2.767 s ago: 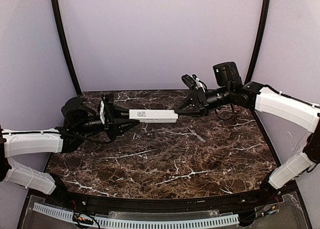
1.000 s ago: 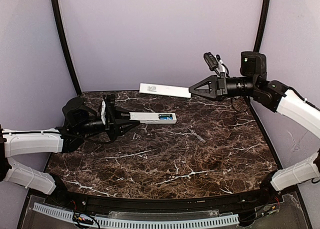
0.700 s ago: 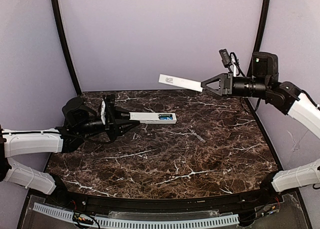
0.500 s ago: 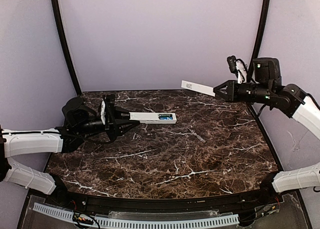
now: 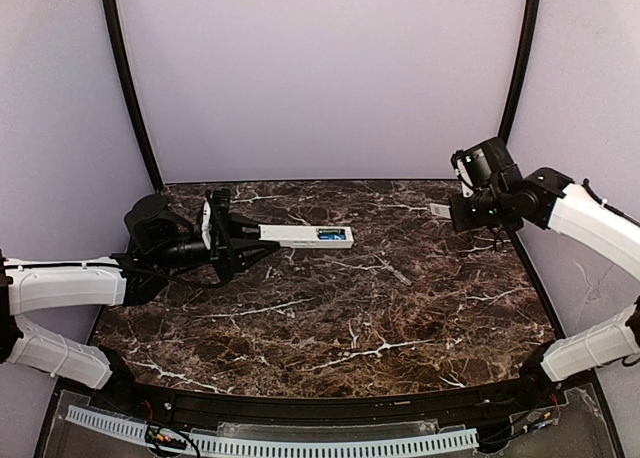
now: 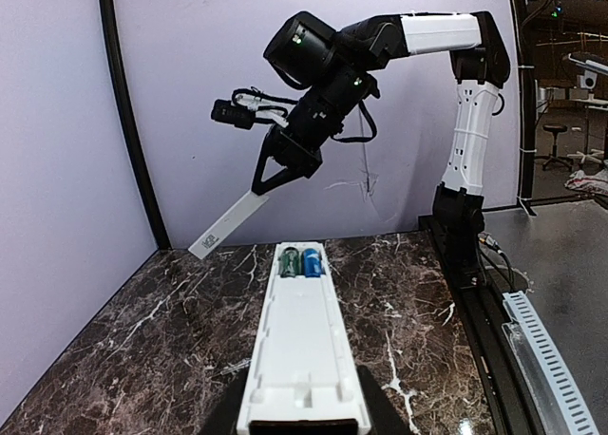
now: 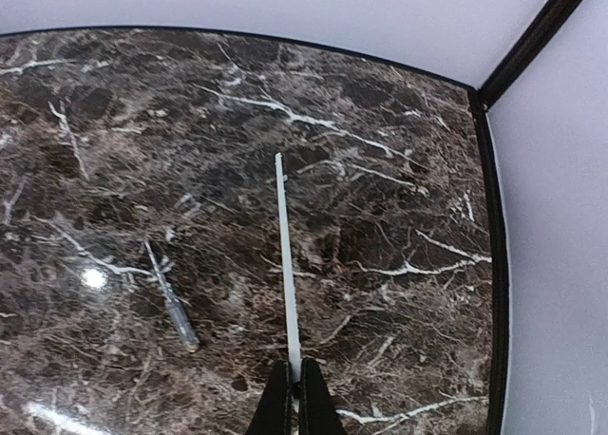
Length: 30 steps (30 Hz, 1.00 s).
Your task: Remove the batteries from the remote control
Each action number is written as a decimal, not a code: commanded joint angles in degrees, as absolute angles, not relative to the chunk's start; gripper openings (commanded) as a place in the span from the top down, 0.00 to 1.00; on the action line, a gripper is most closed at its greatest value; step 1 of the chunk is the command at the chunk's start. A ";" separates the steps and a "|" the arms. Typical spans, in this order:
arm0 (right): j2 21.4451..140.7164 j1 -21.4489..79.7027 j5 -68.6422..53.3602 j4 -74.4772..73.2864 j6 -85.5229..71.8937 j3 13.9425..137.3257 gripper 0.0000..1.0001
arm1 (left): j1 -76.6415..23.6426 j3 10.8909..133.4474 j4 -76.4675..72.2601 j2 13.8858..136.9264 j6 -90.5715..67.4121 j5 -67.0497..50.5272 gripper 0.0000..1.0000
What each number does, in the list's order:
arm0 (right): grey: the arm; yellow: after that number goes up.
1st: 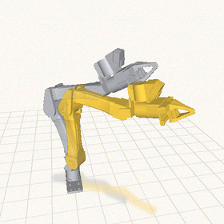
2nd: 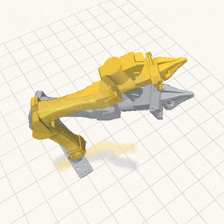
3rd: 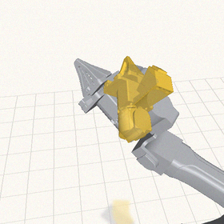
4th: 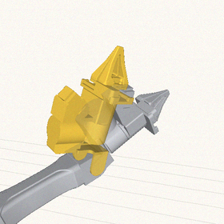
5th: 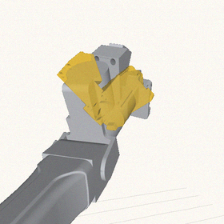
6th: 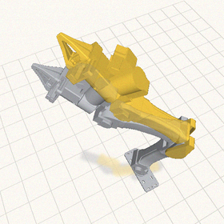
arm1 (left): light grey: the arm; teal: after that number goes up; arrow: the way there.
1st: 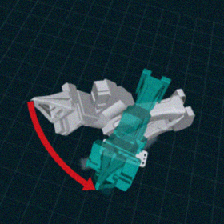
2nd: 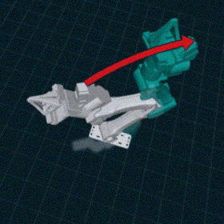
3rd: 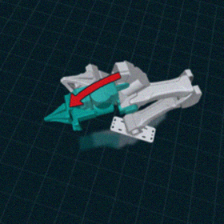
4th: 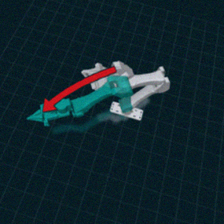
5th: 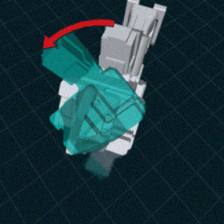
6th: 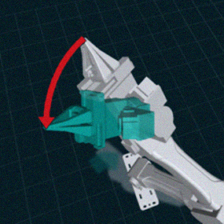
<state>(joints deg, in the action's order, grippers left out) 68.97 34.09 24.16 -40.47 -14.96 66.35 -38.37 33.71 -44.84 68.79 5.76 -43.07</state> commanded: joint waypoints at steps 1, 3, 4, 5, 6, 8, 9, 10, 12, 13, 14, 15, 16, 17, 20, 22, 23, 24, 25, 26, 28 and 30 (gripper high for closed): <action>73.75 34.29 32.86 -43.84 -13.32 66.21 1.00 | -38.14 34.98 -45.20 68.80 5.87 -43.95 1.00; 76.09 34.41 33.87 -44.46 -12.93 66.18 1.00 | -38.14 34.98 -45.03 68.82 5.99 -43.88 1.00; 77.24 34.49 34.52 -44.90 -12.80 66.16 1.00 | -38.14 34.98 -44.97 68.82 6.02 -43.82 1.00; 78.53 34.53 35.36 -45.44 -12.71 66.10 1.00 | -38.14 34.98 -44.88 68.77 6.10 -43.84 1.00; 79.82 34.66 36.01 -45.94 -12.59 66.11 1.00 | -38.14 34.98 -44.81 68.75 6.29 -43.72 1.00; 82.15 34.87 37.64 -47.22 -12.69 66.17 1.00 | -38.08 34.98 -44.60 68.73 6.42 -43.68 1.00; 83.06 35.00 38.26 -47.87 -12.80 66.18 1.00 | -38.08 34.98 -44.46 68.73 6.46 -43.68 1.00; 84.01 35.17 38.67 -48.31 -12.85 66.18 1.00 | -38.11 34.98 -44.42 68.73 6.58 -43.68 1.00; 85.49 35.60 38.93 -48.77 -12.77 66.12 1.00 | -38.14 34.98 -44.35 68.77 6.66 -43.73 1.00; 86.24 35.81 38.85 -48.91 -12.72 66.10 1.00 | -38.14 34.98 -44.31 68.81 6.67 -43.75 1.00; 86.87 36.12 38.65 -48.99 -12.69 65.98 1.00 | -38.14 35.02 -44.26 68.86 6.72 -43.76 1.00; 87.52 36.42 38.22 -49.04 -12.54 65.93 1.00 | -38.14 35.05 -44.22 68.83 6.70 -43.77 1.00; 88.44 36.73 37.56 -49.03 -12.31 65.80 1.00 | -38.14 35.06 -44.17 68.87 6.75 -43.77 0.99; 89.09 37.11 36.78 -48.98 -12.04 65.71 1.00 | -38.14 35.07 -44.09 68.83 6.76 -43.77 1.00; 91.42 38.63 34.13 -48.95 -11.27 65.42 1.00 | -38.14 35.07 -43.91 68.82 6.98 -43.68 1.00; 92.76 39.75 32.99 -49.10 -11.08 65.18 1.00 | -38.14 35.07 -43.80 68.82 7.07 -43.73 1.00; 93.27 40.16 32.63 -49.29 -11.26 65.15 1.00 | -38.14 35.07 -43.71 68.75 7.09 -43.69 1.00; 93.64 40.42 32.43 -49.62 -11.44 65.13 1.00 | -38.17 35.07 -43.65 68.74 7.18 -43.69 1.00; 93.95 40.57 32.04 -49.83 -11.69 65.11 1.00 | -38.16 35.07 -43.50 68.69 7.24 -43.62 1.00; 94.10 40.63 31.67 -50.09 -11.83 65.12 1.00 | -38.13 35.07 -43.46 68.65 7.37 -43.61 1.00; 94.15 40.84 30.95 -50.41 -12.15 65.13 1.00 | -38.14 35.12 -43.27 68.62 7.45 -43.64 1.00; 93.84 41.01 30.02 -50.83 -12.59 65.21 1.00 | -38.14 35.15 -43.13 68.50 7.49 -43.53 1.00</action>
